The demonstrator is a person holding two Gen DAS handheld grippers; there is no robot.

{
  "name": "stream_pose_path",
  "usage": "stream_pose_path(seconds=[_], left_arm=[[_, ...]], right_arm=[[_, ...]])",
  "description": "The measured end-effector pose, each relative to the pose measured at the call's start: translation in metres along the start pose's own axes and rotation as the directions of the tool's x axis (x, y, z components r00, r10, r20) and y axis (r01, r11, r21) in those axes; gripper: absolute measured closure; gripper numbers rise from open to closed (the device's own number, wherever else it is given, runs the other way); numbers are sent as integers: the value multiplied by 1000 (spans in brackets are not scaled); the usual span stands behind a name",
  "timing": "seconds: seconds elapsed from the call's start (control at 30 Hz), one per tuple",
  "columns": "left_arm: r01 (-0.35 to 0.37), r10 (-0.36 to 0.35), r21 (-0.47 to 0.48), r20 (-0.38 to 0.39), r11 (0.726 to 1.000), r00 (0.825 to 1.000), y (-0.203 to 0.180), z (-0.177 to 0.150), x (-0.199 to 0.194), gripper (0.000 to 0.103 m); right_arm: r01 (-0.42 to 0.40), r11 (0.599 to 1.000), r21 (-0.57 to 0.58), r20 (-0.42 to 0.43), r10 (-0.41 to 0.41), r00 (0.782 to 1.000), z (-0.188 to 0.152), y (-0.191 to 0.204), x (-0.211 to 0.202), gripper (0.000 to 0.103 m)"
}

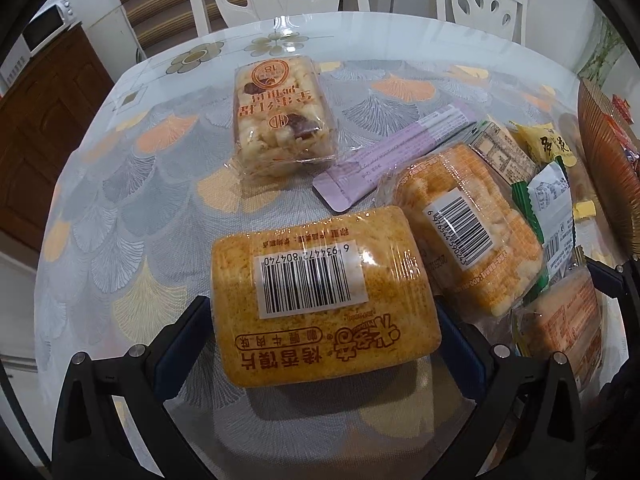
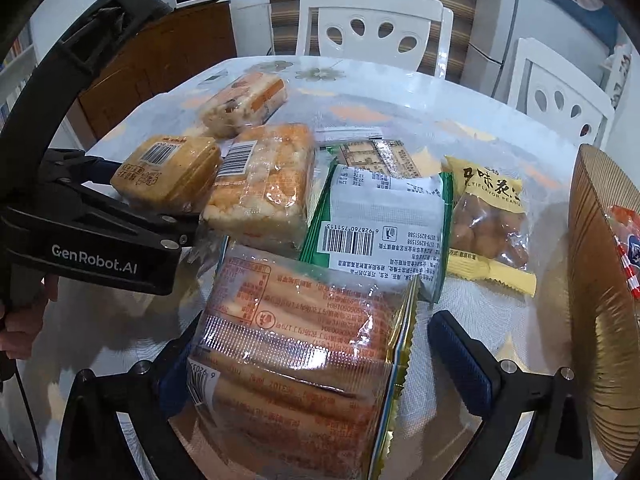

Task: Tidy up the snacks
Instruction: 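Hold left tool around the yellow cake pack while right holds around the biscuit-stick pack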

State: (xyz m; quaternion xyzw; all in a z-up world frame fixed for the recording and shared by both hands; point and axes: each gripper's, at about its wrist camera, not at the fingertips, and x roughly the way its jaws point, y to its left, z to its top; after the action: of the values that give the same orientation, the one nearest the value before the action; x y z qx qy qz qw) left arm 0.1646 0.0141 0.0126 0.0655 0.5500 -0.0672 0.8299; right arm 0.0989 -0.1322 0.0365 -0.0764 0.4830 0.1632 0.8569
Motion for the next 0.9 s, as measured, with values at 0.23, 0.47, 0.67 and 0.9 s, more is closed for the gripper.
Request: stream_pose_path(seconds=[0.23, 0.47, 0.67, 0.9], left_arm=[[0, 0, 1, 1, 1000, 1000, 0, 0, 0, 0], [1, -1, 0, 1, 1000, 1000, 0, 0, 0, 0], [1, -1, 0, 1, 1000, 1000, 0, -1, 0, 0], [3, -3, 0, -1, 1000, 1000, 1, 2, 1, 0]], right_arm=[[0, 1000, 1, 0, 0, 1000, 1, 0, 1, 0], [0, 1000, 0, 1, 0, 1000, 1, 0, 1, 0], [0, 1000, 0, 2, 0, 1000, 1, 0, 1, 0], [-1, 1000, 0, 2, 1, 1000, 1, 0, 1, 0]])
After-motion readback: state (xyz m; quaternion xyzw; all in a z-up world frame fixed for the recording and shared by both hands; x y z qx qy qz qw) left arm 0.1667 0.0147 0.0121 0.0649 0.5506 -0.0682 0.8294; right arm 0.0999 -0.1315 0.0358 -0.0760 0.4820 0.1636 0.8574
